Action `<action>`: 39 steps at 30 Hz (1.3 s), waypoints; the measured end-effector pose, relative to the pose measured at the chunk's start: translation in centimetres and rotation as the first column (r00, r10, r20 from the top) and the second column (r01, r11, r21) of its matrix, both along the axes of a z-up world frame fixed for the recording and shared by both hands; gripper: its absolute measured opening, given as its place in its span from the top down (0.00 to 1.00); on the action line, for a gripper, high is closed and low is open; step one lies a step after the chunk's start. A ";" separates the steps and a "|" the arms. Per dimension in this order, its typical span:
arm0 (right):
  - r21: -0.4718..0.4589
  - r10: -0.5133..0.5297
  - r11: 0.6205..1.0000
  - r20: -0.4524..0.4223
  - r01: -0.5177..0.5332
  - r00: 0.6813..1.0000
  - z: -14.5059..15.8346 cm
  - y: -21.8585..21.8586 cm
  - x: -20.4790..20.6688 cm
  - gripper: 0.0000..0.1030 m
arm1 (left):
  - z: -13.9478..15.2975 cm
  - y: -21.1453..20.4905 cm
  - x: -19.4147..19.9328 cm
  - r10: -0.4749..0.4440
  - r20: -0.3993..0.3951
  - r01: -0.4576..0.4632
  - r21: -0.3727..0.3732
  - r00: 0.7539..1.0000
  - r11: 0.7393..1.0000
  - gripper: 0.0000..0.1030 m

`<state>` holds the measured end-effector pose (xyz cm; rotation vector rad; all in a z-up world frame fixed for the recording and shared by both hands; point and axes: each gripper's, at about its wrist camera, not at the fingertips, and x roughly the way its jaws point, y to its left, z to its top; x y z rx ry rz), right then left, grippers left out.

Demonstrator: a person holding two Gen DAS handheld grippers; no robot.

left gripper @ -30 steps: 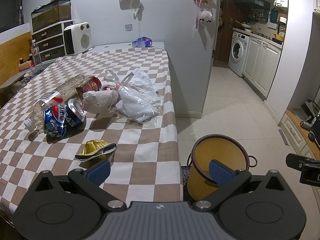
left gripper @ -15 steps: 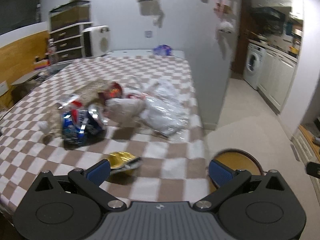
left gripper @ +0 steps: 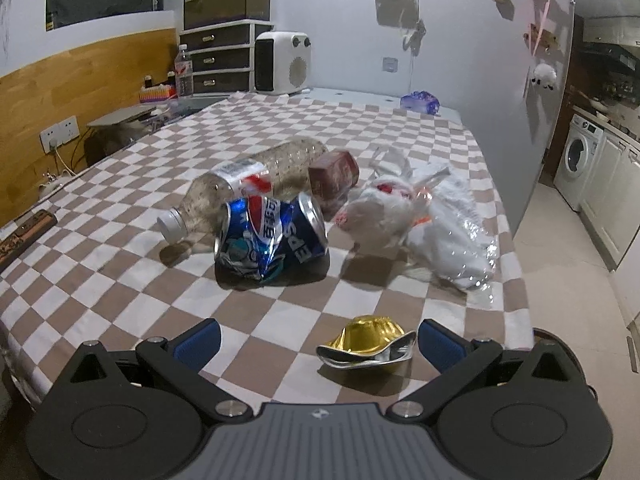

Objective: Collect trash
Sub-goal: 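Move the left tool to the gold foil cup while the right tool reaches the clear bag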

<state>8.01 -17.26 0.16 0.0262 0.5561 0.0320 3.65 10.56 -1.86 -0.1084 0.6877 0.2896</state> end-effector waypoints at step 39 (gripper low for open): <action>0.294 0.404 0.883 -0.074 -0.367 0.912 -3.6 17.3 17.5 0.09 | -4.3 -1.3 0.1 -0.074 0.106 0.080 -0.051 0.992 0.995 0.29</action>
